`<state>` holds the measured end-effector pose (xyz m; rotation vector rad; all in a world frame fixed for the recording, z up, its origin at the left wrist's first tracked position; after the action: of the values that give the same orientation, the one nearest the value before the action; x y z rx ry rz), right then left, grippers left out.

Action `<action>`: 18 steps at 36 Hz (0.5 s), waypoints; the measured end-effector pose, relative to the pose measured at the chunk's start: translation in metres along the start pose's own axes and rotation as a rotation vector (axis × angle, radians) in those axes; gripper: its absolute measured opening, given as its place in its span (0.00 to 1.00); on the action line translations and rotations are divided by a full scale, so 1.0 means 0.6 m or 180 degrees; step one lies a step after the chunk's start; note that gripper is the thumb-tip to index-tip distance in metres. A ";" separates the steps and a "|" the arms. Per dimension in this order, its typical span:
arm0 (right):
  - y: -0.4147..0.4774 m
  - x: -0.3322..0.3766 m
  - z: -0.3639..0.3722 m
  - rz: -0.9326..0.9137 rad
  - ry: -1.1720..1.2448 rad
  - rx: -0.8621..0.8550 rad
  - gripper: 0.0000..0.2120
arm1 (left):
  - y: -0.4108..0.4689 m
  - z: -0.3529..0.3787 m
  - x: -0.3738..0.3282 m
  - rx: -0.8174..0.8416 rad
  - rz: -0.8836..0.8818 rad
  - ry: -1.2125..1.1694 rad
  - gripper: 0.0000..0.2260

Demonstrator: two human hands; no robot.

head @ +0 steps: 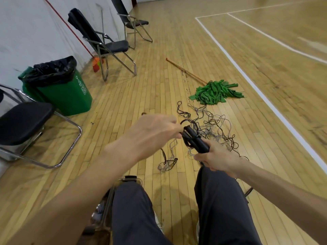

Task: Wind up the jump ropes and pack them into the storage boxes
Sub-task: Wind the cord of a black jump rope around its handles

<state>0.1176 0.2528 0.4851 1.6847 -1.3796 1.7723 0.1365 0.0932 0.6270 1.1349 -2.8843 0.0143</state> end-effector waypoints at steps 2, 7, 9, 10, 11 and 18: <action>-0.010 0.008 0.012 -0.0040 -0.0177 0.0085 0.15 | 0.010 -0.023 -0.002 -0.0167 0.0194 0.0144 0.08; -0.031 0.034 0.037 -0.0177 -0.0655 0.0330 0.11 | 0.034 -0.052 0.003 -0.0247 0.0431 0.0091 0.14; -0.038 0.039 0.045 -0.0171 -0.0839 0.0450 0.09 | 0.041 -0.057 0.012 -0.0158 0.0377 -0.0113 0.16; -0.040 0.041 0.048 -0.0190 -0.0936 0.0503 0.10 | 0.044 -0.057 0.017 -0.0122 0.0343 -0.0200 0.17; -0.043 0.043 0.052 -0.0229 -0.1013 0.0559 0.11 | 0.046 -0.057 0.022 -0.0093 0.0305 -0.0251 0.17; -0.058 0.058 0.063 -0.0453 -0.1644 0.0814 0.12 | 0.063 -0.035 0.038 0.0160 0.0122 -0.0673 0.14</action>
<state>0.1583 0.2263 0.5241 2.4404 -1.2080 1.5475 0.0948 0.1055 0.6494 1.1550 -3.1070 -0.0343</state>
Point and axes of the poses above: each hand's wrist, its own y-axis towards the middle knuckle, its own z-axis out of the palm, x = y × z, the point moved 5 cm from there along y, towards the middle knuckle, and after that the axes turned 10 degrees about x, right-handed, at the moved point
